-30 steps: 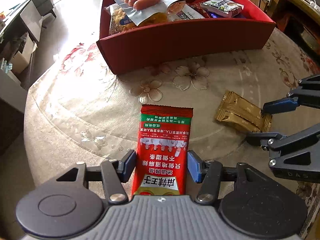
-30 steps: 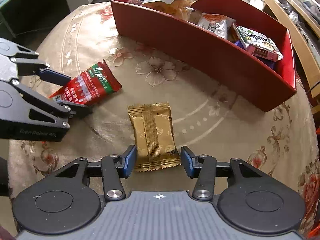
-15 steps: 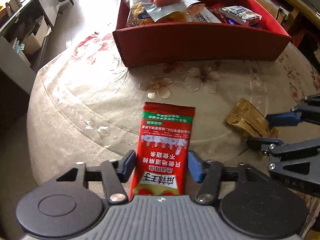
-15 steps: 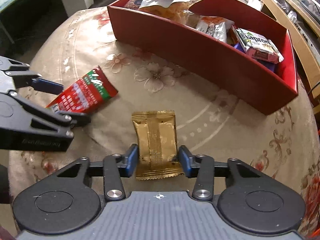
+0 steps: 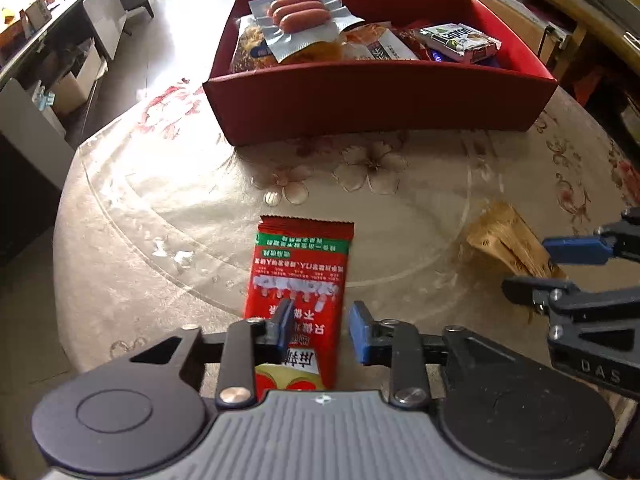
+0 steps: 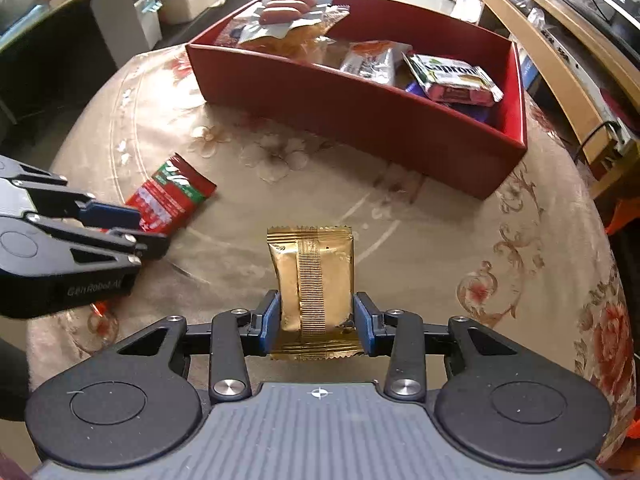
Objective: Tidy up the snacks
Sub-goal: 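Lift the red bag and gold pastry and carry them over the red box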
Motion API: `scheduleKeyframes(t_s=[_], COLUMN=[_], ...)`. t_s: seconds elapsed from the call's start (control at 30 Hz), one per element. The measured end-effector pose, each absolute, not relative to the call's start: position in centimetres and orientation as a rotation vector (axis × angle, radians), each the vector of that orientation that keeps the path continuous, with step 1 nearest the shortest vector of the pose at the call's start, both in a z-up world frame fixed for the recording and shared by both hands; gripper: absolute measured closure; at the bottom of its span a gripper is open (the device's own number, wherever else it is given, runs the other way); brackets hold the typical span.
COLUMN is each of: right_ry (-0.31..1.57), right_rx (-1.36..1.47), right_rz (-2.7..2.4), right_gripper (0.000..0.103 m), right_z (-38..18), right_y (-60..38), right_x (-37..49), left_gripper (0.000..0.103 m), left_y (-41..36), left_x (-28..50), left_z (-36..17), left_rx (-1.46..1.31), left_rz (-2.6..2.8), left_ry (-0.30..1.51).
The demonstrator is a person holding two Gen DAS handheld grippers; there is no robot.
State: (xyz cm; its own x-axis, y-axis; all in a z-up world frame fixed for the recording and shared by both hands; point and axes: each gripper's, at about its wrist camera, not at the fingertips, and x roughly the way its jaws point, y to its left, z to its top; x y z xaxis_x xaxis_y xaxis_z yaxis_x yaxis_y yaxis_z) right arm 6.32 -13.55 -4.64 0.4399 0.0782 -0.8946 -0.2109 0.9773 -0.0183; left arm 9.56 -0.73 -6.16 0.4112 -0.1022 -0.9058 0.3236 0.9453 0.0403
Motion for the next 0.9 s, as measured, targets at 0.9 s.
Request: scheduleKeyframes(t_s=[0.9], right_ry=[1.135], right_rx=[-0.12], right_rz=[0.232], right_gripper=[0.031], right_z=[-5.5], right_y=[-13.5], right_x=[7.9], left_gripper=[0.055], left_y=[0.4], left_x=[10.7], left_z=[-7.1], left_rx=[0.075], left_rz=[-0.205], left_ry=[1.182])
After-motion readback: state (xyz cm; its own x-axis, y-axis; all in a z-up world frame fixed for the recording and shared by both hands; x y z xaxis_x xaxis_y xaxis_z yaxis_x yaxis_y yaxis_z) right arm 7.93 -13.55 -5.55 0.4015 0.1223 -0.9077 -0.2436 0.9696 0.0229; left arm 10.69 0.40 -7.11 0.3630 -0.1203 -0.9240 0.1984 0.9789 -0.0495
